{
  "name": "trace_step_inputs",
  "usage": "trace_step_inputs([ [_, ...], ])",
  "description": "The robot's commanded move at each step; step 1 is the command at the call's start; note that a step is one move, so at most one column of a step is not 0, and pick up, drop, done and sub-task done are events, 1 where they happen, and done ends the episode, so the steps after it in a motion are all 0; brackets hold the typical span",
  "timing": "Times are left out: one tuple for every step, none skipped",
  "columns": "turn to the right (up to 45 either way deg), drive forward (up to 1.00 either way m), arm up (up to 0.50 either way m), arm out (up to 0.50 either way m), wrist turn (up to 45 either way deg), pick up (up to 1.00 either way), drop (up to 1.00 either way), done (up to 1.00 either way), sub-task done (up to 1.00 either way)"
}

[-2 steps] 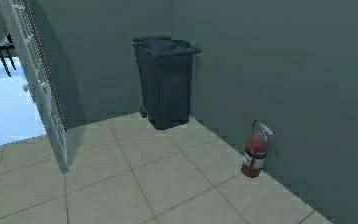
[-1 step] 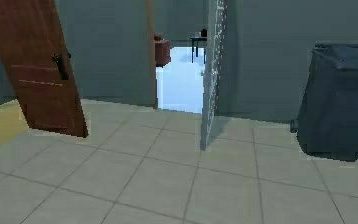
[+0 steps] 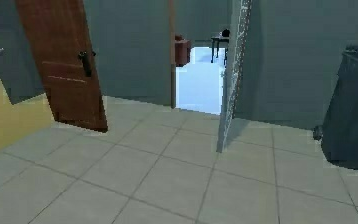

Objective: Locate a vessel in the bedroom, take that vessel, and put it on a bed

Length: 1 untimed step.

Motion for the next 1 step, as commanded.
trace_step_inputs([
  [0.0, 1.0, 0.0, 0.0, 0.0, 0.0, 0.0, 0.0, 0.0],
])
